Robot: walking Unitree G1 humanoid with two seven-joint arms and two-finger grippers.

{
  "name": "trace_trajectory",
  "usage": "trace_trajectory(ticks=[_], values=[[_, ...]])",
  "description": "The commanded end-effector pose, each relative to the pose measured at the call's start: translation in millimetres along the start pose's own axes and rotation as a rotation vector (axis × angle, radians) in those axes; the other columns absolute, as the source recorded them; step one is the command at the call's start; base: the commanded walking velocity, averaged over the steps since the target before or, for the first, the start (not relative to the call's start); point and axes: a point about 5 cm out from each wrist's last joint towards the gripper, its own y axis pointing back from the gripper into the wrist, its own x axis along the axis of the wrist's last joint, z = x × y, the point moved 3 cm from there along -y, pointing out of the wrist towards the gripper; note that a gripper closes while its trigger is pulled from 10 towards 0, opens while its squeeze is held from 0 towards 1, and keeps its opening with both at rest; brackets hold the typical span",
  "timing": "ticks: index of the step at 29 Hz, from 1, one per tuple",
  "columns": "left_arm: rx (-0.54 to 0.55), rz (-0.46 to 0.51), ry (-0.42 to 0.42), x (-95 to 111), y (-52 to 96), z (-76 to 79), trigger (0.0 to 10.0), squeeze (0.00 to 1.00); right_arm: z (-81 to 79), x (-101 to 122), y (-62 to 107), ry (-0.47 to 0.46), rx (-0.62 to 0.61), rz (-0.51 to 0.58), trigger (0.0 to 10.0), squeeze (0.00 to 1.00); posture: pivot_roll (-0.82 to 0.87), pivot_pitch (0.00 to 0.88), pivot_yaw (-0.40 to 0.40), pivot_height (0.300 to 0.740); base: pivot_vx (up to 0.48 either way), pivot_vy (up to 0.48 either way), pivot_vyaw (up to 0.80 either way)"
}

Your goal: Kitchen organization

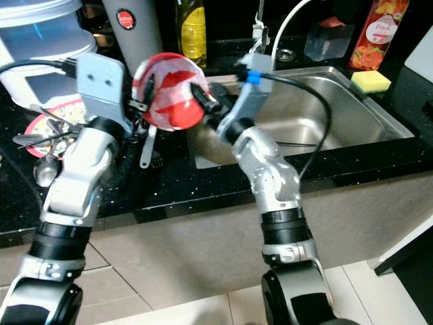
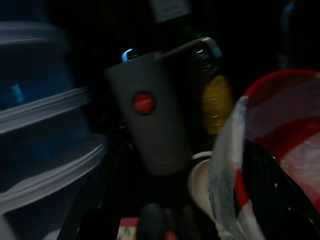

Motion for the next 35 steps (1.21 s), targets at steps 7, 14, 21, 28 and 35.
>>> trace_trajectory(ticks=[7, 14, 21, 28, 35], values=[[-0.005, 0.059, 0.019, 15.1, -1.5, -0.7, 10.0, 0.00, 2.1, -13.4, 2.1, 0.026, -0.002, -0.054, 10.0, 0.00, 0.03, 0.013, 0.011, 0.740, 0.000, 0.000, 0.00], [-0.031, 0.085, 0.026, 19.5, -0.3, 8.4, 10.0, 0.00, -10.4, -31.8, 4.4, 0.025, 0.056, -0.128, 10.0, 0.00, 0.03, 0.013, 0.011, 0.740, 0.000, 0.000, 0.00], [-0.122, 0.105, 0.029, 23.4, 4.2, 28.4, 10.0, 0.00, -15.9, -43.5, 6.6, 0.029, 0.081, -0.174, 10.0, 0.00, 0.03, 0.013, 0.011, 0.740, 0.000, 0.000, 0.00], [-0.212, 0.140, 0.037, 31.8, 11.8, 46.9, 10.0, 0.00, -11.6, -52.5, 7.9, 0.028, 0.054, -0.217, 10.0, 0.00, 0.03, 0.014, 0.010, 0.740, 0.000, 0.000, 0.00], [-0.165, 0.111, -0.021, 24.8, 9.6, 41.1, 10.0, 0.00, -7.8, -46.4, 7.5, 0.026, 0.032, -0.183, 10.0, 0.00, 0.03, 0.014, 0.011, 0.740, 0.000, 0.000, 0.00]])
